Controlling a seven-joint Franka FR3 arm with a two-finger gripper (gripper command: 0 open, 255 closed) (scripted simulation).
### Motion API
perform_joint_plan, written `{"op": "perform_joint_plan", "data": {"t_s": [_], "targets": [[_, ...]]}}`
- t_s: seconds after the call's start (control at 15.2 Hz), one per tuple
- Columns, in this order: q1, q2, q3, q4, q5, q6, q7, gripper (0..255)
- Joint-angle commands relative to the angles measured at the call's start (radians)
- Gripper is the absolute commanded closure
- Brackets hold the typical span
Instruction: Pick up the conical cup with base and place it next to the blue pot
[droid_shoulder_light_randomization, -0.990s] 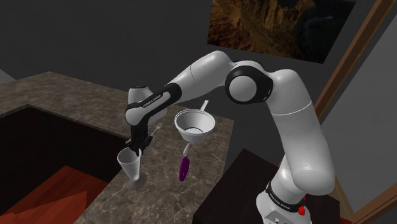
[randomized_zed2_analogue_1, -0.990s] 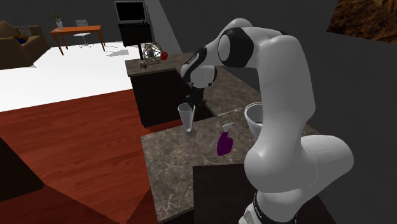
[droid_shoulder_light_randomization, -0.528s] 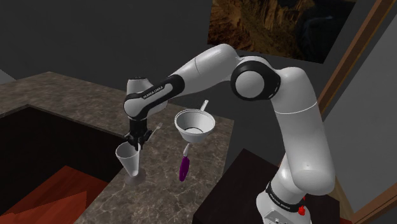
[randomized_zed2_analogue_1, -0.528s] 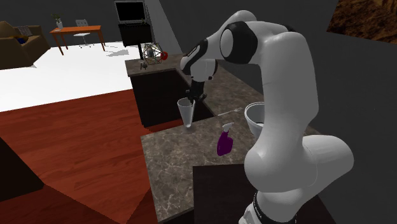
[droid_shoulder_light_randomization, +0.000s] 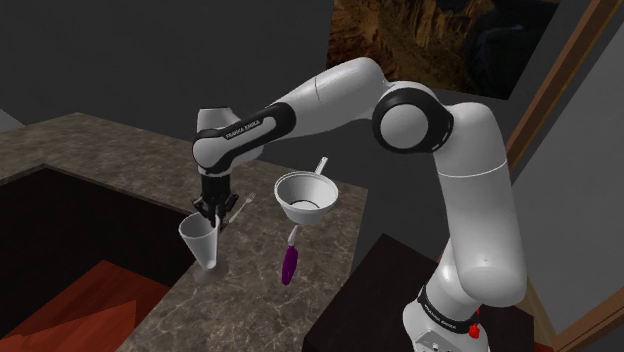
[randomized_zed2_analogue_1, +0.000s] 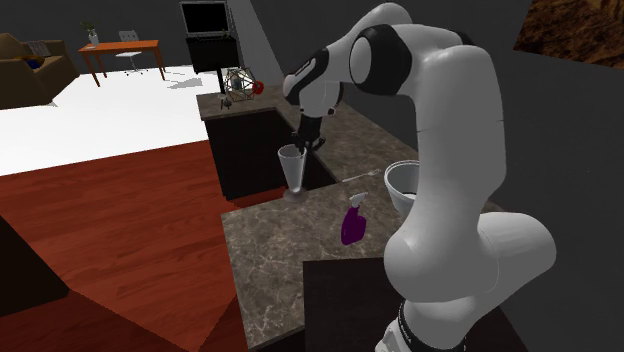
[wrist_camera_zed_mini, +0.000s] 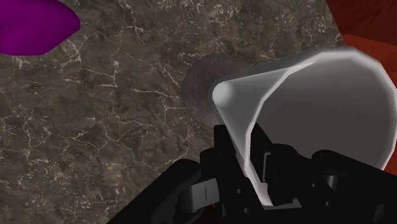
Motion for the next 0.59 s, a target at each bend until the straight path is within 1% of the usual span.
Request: {"op": "perform_joint_plan", "data": {"t_s": [0.0, 0.53], "targets": [[0.0, -0.015, 0.001, 0.005, 0.0, -0.019, 0.004, 255], [-0.002, -0.063, 0.002, 0.041, -0.001, -0.103, 0.016, 255]]}}
